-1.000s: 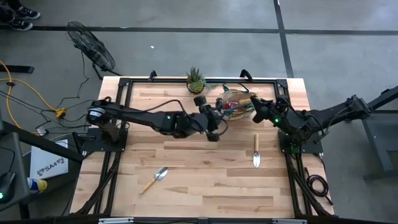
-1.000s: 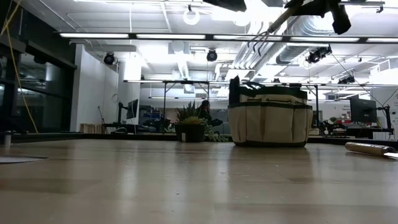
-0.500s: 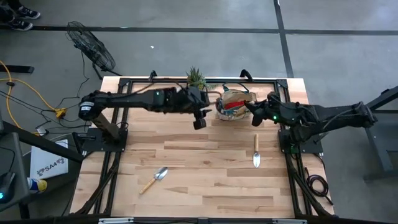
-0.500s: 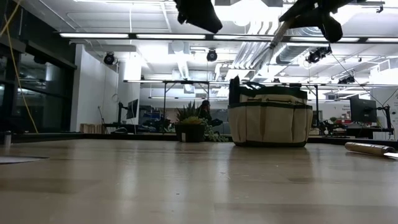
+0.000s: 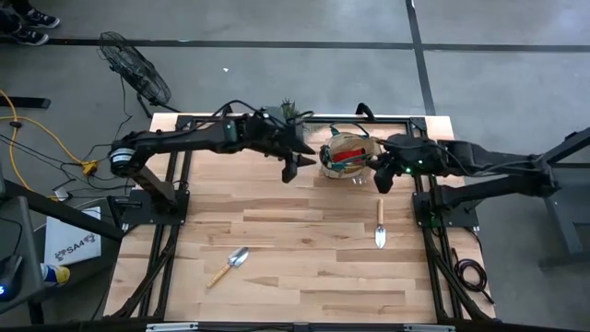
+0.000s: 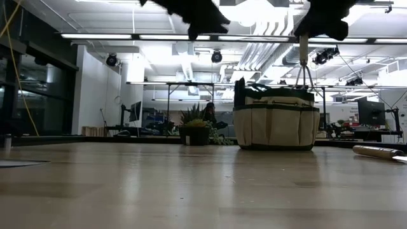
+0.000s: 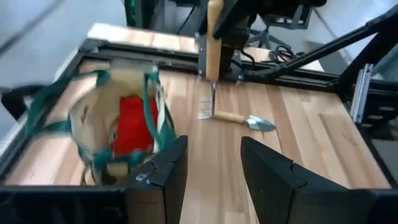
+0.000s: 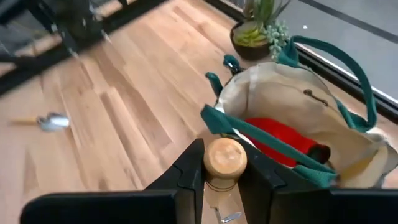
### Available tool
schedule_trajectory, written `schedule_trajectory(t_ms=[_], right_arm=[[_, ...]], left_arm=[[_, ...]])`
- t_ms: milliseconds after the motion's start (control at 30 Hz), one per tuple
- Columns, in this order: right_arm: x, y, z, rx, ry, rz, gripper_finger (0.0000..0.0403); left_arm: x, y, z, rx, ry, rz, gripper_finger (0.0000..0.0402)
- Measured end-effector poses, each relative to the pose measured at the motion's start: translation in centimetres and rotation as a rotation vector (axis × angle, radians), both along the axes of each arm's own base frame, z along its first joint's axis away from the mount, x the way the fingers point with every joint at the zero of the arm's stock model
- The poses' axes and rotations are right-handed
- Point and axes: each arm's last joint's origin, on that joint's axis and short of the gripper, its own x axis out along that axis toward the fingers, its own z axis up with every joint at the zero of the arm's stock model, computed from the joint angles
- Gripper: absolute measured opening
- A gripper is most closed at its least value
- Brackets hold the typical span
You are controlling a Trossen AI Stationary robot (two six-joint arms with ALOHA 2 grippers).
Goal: Pick & Place Garden tools in Gardening bag
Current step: Put the light brown hand rake into the light brown gardening bag
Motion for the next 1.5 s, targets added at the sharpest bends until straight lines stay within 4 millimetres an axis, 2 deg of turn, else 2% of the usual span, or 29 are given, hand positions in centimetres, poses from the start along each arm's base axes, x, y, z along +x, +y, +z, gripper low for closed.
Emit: schedule_trajectory(t_ms=[267,633,767,1000,1167,1500], right_arm=[[0.6,-1.2,-0.4,-0.088,0.072,0.118,0.0059],[1.3,-3.8,-0.6,-0.076,0.063,0.136,0.0059],[1.9,-4.5,-1.3,-0.06,0.102,0.138,0.0059],[2.4,-5.1,-1.6,-0.072,0.106,0.141,0.0059],[2.4,-5.6,-1.4,-0.081,0.081,0.131,0.0059],[2.1,-6.5,-1.3,-0.09,0.074,0.149,0.0058]], left_arm=[[-3.7,0.4,-2.7,-0.121,-0.191,0.058,0.0145],[-9.3,0.3,-7.8,-0.331,-0.454,0.163,0.0145],[-11.1,0.6,-8.9,-0.395,-0.588,0.18,0.0145],[-13.9,0.8,-10.9,-0.484,-0.715,0.222,0.0145],[-14.6,0.5,-11.4,-0.494,-0.754,0.251,0.0145],[-14.7,0.5,-11.4,-0.509,-0.757,0.253,0.0145]])
